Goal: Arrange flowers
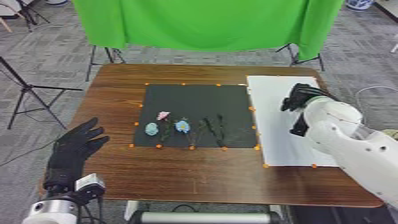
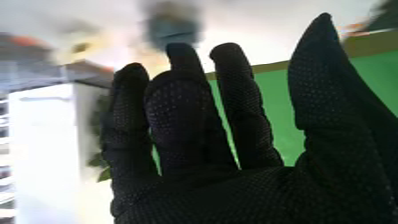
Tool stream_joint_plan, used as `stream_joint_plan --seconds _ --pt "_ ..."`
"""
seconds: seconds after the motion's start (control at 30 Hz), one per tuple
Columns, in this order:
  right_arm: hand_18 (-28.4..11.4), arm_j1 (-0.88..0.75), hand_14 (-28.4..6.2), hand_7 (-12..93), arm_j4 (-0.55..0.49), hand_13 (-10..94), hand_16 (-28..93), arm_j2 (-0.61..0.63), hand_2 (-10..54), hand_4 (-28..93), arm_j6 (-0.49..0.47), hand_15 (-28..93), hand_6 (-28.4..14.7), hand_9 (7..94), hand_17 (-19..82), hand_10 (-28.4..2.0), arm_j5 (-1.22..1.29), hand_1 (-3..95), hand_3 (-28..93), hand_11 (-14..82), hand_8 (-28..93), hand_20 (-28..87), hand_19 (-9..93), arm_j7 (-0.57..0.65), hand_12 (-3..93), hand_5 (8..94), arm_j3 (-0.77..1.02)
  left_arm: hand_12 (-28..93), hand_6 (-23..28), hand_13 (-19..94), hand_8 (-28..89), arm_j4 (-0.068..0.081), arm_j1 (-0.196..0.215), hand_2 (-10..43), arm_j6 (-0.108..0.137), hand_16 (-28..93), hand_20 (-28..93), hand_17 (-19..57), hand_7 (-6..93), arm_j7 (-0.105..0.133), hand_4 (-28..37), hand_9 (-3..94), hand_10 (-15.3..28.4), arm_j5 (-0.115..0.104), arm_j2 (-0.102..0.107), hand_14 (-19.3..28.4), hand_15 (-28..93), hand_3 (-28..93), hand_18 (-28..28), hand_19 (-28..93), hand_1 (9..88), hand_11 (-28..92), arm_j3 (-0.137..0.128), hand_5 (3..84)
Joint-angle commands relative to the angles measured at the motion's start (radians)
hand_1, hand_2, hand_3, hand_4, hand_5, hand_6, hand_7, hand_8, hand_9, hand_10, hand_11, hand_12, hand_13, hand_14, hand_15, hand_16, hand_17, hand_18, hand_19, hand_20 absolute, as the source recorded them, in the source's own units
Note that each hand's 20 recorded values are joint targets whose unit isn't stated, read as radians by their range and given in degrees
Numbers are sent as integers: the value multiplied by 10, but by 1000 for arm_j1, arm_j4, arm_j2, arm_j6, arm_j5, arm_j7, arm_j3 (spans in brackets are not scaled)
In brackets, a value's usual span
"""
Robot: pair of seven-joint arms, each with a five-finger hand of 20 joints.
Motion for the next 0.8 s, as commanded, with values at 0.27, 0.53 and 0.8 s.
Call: stream_joint_plan --seconds 0.27,0.53,0.8 --pt "-229 -14 -79 252 36 708 86 105 -81 -278 68 852 -66 534 319 -192 -11 318 901 200 -168 192 932 117 132 518 24 81 121 281 -93 -6 22 73 4 -117 -40 -70 134 -3 -181 356 202 -2 0 268 577 815 244 670 256 308 12 407" --pt "-228 -42 -77 252 43 713 82 116 -84 -278 126 857 -66 534 326 -193 31 326 900 198 -167 198 932 86 132 524 60 81 122 282 -93 -5 20 73 1 -117 -47 -70 134 -6 -182 357 203 -1 -4 269 577 815 244 673 257 308 13 408" --pt "-225 32 -75 245 86 707 83 78 -88 -280 135 862 -67 513 322 -190 28 324 905 193 -166 196 932 75 131 504 -17 81 123 284 -92 2 0 74 -6 -117 -53 -70 133 -10 -183 357 203 2 -5 270 576 814 245 675 258 307 24 409"
